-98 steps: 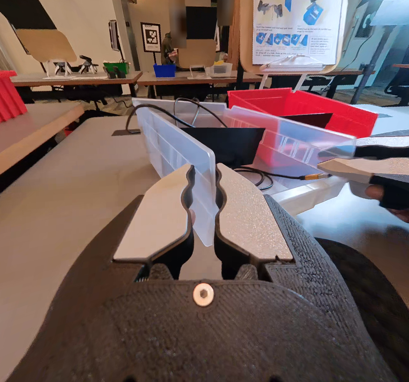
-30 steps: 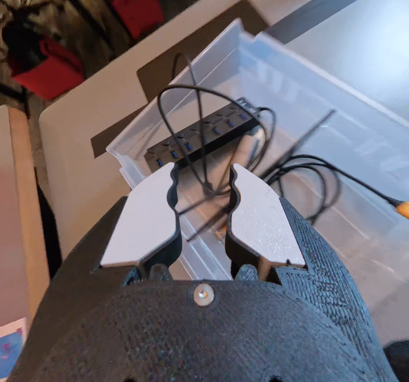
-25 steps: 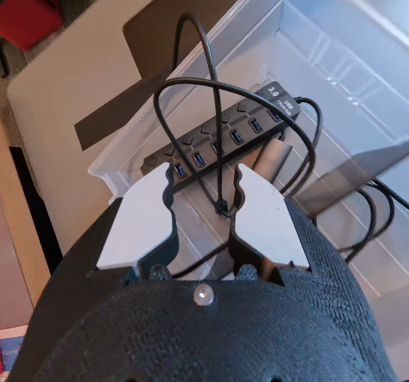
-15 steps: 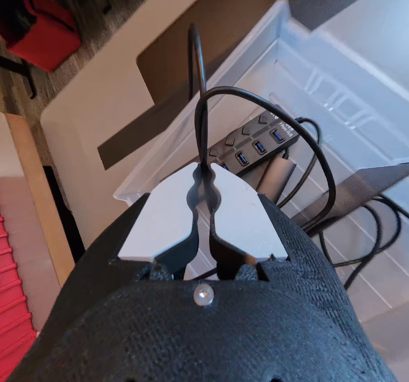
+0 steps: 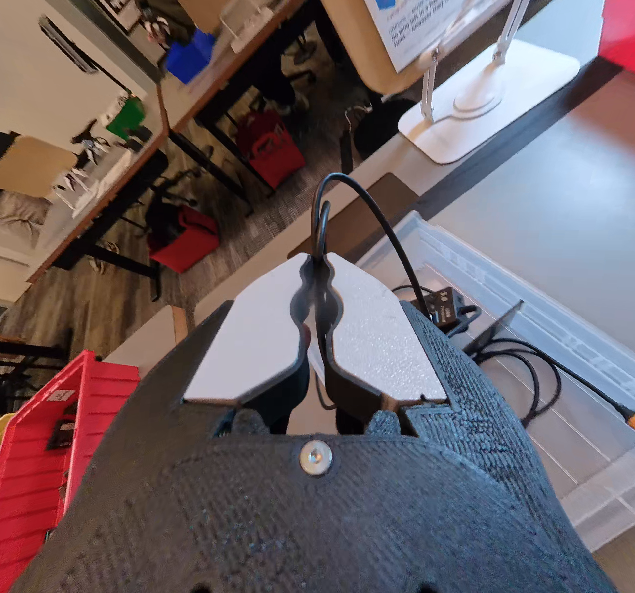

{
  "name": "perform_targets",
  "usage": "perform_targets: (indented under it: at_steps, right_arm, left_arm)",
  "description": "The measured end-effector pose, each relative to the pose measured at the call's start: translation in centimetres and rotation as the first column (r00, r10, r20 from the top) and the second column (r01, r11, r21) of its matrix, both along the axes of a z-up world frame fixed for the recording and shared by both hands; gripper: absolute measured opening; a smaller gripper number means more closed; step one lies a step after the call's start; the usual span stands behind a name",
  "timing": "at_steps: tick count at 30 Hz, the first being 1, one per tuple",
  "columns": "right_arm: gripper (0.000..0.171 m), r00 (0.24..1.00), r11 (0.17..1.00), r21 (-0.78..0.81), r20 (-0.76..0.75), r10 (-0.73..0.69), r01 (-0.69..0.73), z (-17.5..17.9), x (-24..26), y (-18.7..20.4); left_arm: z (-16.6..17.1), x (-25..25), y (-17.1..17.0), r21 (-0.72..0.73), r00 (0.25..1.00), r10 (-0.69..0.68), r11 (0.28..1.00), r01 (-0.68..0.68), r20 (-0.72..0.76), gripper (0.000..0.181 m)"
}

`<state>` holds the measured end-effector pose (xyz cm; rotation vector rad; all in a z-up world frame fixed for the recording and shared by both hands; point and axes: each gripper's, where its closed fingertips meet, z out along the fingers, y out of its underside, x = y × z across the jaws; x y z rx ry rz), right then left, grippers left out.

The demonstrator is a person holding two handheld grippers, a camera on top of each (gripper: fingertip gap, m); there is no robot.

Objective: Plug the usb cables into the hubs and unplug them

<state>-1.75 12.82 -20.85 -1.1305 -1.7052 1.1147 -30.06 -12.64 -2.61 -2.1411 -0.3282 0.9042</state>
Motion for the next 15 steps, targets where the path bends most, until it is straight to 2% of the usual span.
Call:
perform_targets:
  at_steps: [8, 15]
  right_arm:
    - [0.026, 1.000, 1.000, 0.023, 0.020, 0.015, -0.015, -0.7, -0.1, -0.6]
    - [0.025, 1.000, 1.000, 0.024, 0.013, 0.015, -0.015, -0.6, 0.0, -0.4]
  left_arm:
    - [3.9, -1.9, -1.3, 0.157, 0.998, 0.057, 0.986, -0.054, -0.016, 0.004]
    - [9.3, -3.5, -2.8, 0.307, 0.996, 0.089, 0.948, -0.079, -0.019, 0.004]
